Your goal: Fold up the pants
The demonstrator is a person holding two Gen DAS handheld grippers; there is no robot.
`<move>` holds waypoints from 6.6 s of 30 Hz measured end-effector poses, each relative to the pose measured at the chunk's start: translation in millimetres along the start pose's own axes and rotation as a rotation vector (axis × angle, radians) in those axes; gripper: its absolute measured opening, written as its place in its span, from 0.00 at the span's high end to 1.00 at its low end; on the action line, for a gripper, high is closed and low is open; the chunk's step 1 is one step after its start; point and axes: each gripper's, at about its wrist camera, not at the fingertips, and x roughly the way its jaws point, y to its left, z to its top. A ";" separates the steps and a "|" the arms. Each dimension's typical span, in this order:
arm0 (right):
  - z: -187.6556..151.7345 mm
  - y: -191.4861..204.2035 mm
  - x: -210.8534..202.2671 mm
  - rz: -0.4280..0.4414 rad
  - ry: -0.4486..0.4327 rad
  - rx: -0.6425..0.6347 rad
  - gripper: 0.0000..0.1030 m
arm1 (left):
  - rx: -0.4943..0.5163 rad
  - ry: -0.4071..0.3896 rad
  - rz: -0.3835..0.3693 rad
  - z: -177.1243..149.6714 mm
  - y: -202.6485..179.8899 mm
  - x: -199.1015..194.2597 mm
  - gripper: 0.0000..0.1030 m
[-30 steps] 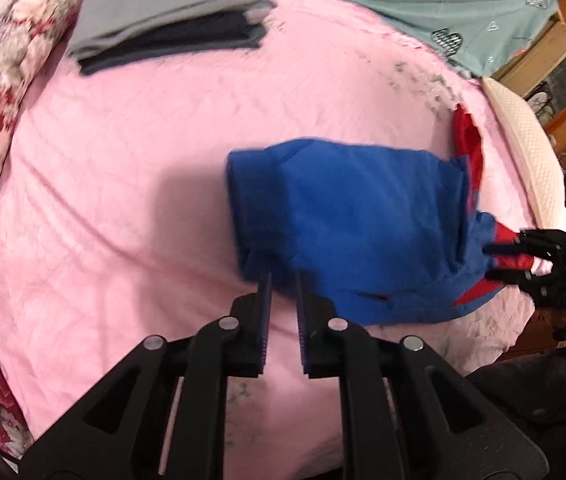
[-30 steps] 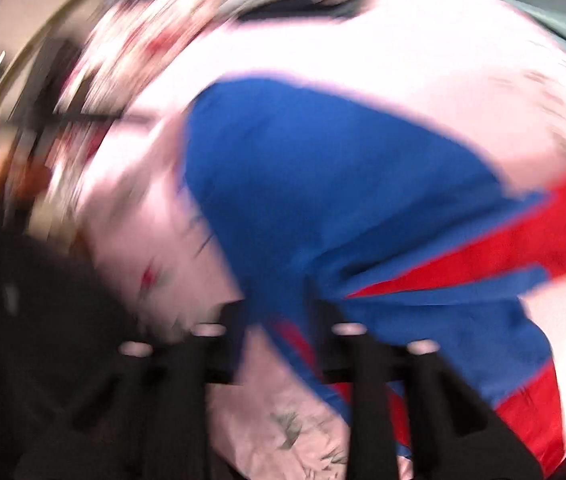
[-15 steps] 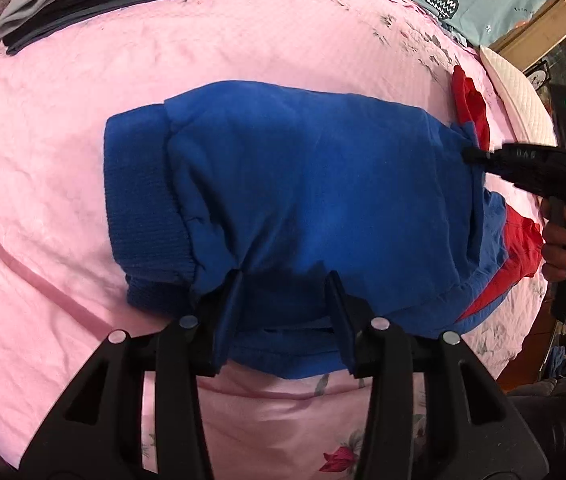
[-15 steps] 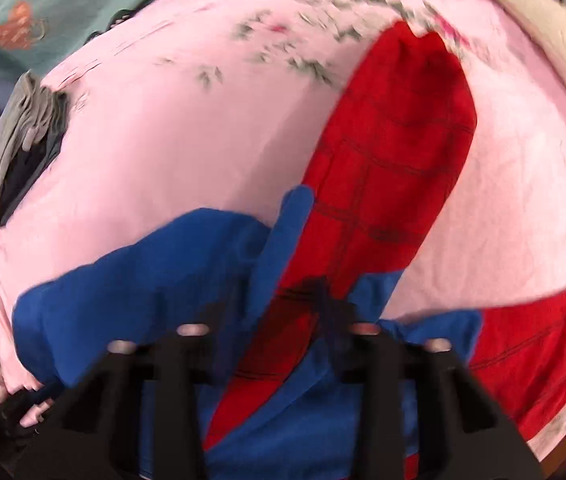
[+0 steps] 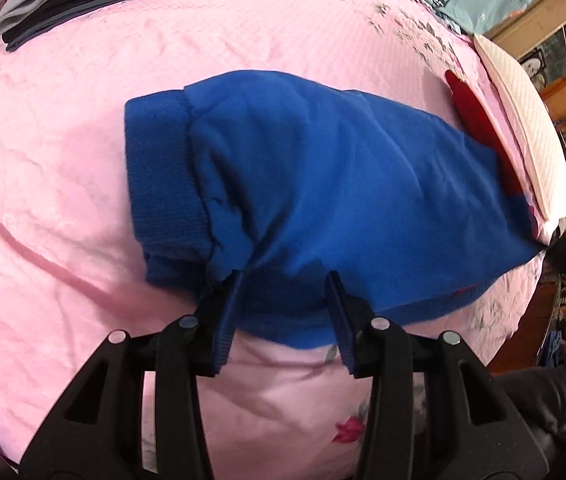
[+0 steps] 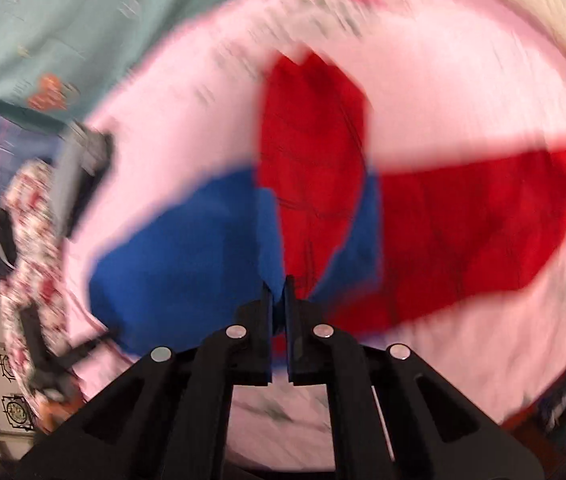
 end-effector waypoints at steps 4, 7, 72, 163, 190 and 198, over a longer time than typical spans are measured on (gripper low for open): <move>-17.5 -11.8 -4.7 0.009 0.030 0.052 0.82 | 0.006 -0.017 0.029 -2.1 11.2 -24.3 0.54; -21.7 44.9 -36.2 -0.012 -0.094 -0.226 0.75 | -0.020 -0.081 0.086 -1.2 25.5 -50.5 0.45; -30.9 -225.3 -102.0 0.096 -0.416 0.401 0.72 | 0.049 0.019 0.321 15.1 -81.8 42.0 0.14; 164.1 153.4 171.2 0.931 0.725 -0.549 0.69 | -0.185 0.042 0.358 57.9 -68.6 58.8 0.02; 56.7 -25.0 -30.5 0.355 -0.153 -0.294 0.41 | 0.071 -0.137 0.380 65.9 -102.4 3.5 0.02; 12.8 -186.2 -116.9 0.171 -0.460 0.139 0.41 | 0.402 -0.057 0.286 36.8 -231.8 56.5 0.02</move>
